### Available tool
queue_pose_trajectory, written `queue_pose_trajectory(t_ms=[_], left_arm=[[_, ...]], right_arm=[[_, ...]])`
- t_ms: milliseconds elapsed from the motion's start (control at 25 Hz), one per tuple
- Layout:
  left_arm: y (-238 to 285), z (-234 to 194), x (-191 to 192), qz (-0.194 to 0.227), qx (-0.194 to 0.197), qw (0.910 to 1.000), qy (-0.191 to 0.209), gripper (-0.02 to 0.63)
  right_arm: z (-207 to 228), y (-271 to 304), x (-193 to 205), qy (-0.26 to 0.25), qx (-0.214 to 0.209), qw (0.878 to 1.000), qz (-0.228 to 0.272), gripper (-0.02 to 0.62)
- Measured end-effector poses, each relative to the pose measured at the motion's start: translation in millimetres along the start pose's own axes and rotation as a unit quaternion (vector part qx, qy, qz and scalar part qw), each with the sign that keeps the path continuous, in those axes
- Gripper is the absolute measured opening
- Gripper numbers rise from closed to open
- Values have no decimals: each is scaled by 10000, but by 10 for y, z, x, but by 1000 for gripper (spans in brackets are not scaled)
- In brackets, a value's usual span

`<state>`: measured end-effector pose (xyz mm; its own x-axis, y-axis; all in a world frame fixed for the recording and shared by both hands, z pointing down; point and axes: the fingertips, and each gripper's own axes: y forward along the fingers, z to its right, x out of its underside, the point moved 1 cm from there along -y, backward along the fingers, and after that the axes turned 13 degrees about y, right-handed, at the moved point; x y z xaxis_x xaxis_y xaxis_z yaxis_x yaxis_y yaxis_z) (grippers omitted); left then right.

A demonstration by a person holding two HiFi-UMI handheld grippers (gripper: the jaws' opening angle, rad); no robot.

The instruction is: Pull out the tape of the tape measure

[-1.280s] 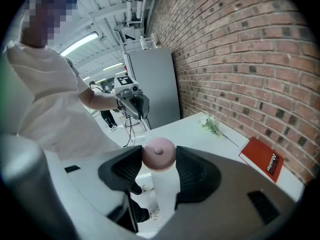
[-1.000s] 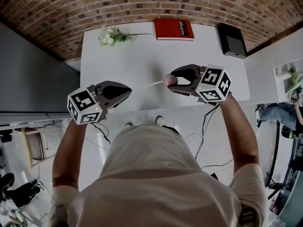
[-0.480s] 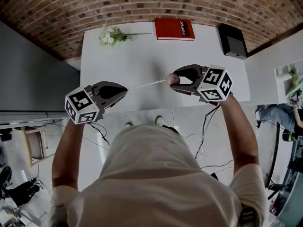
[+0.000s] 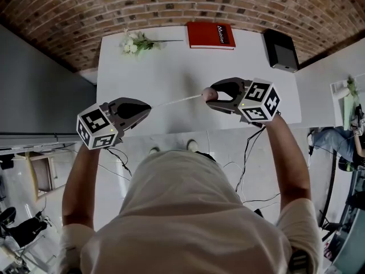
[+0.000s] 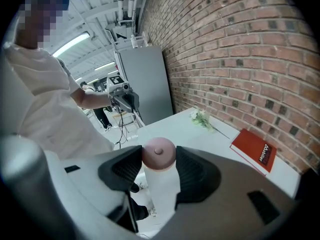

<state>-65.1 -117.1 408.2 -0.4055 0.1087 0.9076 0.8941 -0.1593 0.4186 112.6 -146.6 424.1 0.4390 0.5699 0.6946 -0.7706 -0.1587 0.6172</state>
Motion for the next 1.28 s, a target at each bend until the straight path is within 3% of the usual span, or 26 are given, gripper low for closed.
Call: queue_pose_trajectory(t_ms=[1280], left_arm=[[-161, -221, 186, -208, -265, 9993, -146, -3]], right_arm=[[310, -105, 66, 252, 298, 9992, 17, 218]])
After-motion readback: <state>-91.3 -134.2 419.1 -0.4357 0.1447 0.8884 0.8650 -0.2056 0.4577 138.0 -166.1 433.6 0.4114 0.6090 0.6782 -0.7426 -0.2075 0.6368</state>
